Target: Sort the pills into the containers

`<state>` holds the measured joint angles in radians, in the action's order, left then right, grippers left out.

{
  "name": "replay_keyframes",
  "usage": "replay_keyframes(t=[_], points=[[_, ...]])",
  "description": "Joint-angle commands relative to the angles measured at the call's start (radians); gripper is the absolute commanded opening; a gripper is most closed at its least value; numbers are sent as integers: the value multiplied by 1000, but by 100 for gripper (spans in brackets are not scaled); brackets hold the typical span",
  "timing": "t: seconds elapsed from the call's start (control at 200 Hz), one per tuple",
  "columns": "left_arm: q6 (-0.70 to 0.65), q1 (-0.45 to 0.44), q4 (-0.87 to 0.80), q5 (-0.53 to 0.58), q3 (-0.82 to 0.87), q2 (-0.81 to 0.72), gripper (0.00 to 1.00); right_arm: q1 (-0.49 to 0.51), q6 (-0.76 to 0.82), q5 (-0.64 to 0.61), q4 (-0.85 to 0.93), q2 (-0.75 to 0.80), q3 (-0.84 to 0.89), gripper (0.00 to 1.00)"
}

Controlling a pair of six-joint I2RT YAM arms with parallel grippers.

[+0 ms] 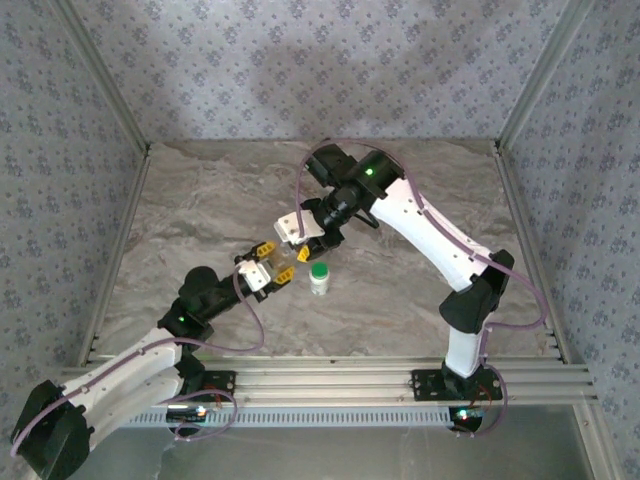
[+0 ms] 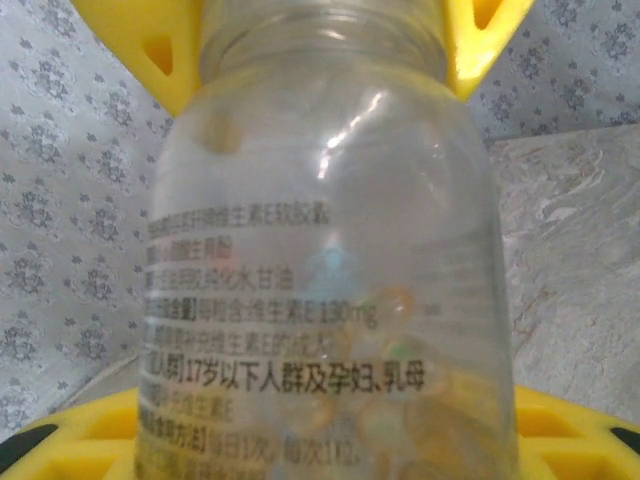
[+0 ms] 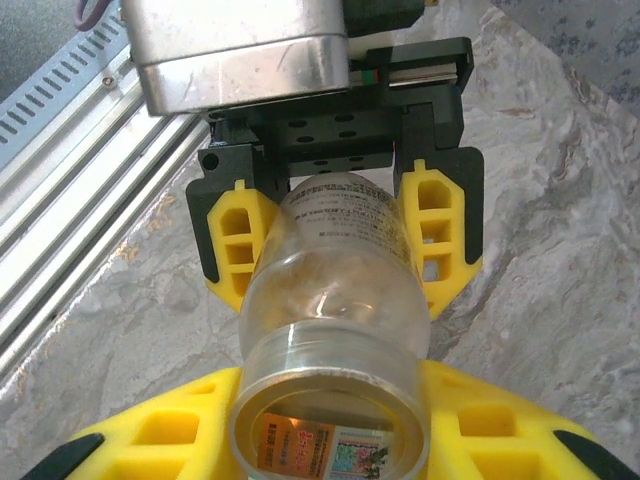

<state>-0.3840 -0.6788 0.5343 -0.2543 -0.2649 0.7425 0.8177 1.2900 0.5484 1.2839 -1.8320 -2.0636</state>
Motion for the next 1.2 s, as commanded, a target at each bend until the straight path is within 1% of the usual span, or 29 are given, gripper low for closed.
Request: replay_keyframes(t=[0.0,0.145,0.185,0.225,0.265,0.315,0.34,0.425,0.525,0.6,0.635,0.695,0.765,0.815,0.885,0.925,1.005,1.069,1.114,1.154,1.194], points=[[-15,5,49,-5,-7,1,12,40,-172,-5,21,9,74,29],[-20,5,49,1,-5,8,12,77,-516,-19,-79,9,149,30],[-21,4,50,3,-4,9,12,83,-624,-20,-95,4,155,29],[-25,4,53,6,-4,11,12,83,-712,15,-94,-2,159,26],[-27,4,55,12,-4,12,12,78,-754,58,-86,-8,161,22],[-30,4,59,19,-4,18,13,71,-818,107,-118,-12,180,15],[-32,3,58,22,-4,20,13,68,-866,125,-146,-10,196,13],[-42,1,54,32,-5,24,13,64,-1049,117,-252,1,246,13],[-55,-5,44,41,-7,25,13,36,-1206,94,-321,18,290,13],[-58,-6,43,43,-7,25,13,11,-1283,93,-364,37,325,14],[-58,-5,43,43,-6,27,13,0,-1313,98,-395,48,344,18],[-56,-8,43,40,-8,33,13,-28,-1365,125,-454,72,385,20],[-51,-8,47,37,-8,36,13,-52,-1376,153,-490,102,418,28],[-46,-7,49,37,-8,39,13,-61,-1356,135,-502,127,435,31],[-43,-8,50,38,-8,41,13,-74,-1310,104,-510,167,458,38],[-41,-8,52,42,-8,45,13,-87,-1279,110,-499,187,465,42],[-36,-6,60,47,-7,49,13,-120,-1193,133,-450,219,453,47],[-33,-6,64,49,-7,53,13,-149,-1125,107,-413,244,446,52],[-33,-6,62,51,-7,55,13,-164,-1047,68,-389,261,439,55],[-35,-7,61,56,-7,58,13,-167,-985,26,-376,271,432,56],[-37,-6,59,56,-6,60,13,-165,-885,-23,-370,285,431,56]])
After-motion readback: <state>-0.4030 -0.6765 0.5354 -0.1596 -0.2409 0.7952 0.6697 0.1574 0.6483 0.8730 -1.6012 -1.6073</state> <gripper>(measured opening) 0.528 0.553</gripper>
